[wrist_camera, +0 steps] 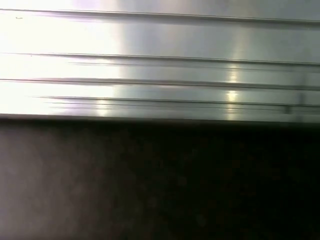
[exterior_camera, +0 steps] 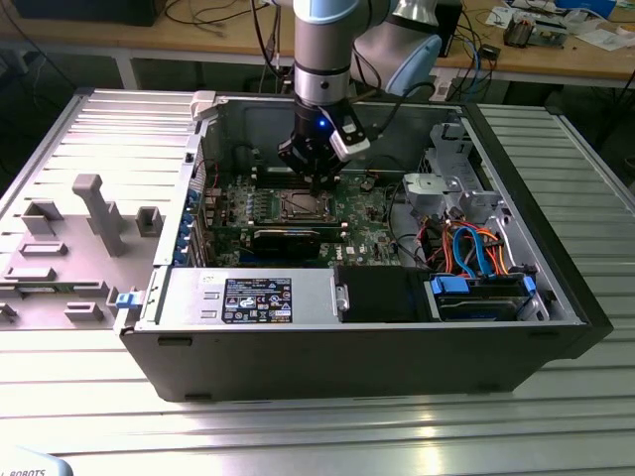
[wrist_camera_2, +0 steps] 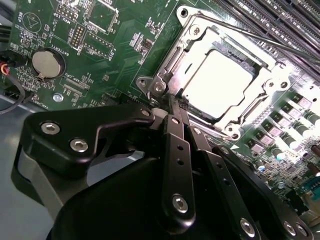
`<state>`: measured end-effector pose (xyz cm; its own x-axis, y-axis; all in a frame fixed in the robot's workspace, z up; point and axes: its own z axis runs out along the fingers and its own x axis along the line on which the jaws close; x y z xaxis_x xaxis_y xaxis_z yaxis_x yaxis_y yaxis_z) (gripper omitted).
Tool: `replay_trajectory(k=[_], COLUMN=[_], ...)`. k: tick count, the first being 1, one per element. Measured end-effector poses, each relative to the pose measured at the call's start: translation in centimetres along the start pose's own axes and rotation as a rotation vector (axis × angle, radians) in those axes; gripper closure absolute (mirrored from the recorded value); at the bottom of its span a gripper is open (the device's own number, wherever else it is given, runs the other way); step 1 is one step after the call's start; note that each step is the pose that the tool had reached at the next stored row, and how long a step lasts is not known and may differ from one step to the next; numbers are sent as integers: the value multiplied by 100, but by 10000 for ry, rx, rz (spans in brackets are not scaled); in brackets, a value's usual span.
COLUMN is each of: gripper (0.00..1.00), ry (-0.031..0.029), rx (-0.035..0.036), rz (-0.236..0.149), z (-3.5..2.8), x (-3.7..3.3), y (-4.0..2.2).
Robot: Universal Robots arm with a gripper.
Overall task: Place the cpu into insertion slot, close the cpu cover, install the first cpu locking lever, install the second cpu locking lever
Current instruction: 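Install the first cpu locking lever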
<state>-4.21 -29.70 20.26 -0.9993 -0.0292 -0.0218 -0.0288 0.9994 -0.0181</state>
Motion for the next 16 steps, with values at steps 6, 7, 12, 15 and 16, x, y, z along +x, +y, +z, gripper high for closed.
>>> replay_trajectory(k=[6,7,12,15,16], gripper=[89,89,89,89,89], ry=[-5,-8,-10,-12,-10], rx=[-296,-334,-429,-434,-432], rz=[7,8,11,9,7], z=[1,2,-24,-65,-66], x=[0,-1,-1,-2,-2], y=[0,2,0,-1,-5])
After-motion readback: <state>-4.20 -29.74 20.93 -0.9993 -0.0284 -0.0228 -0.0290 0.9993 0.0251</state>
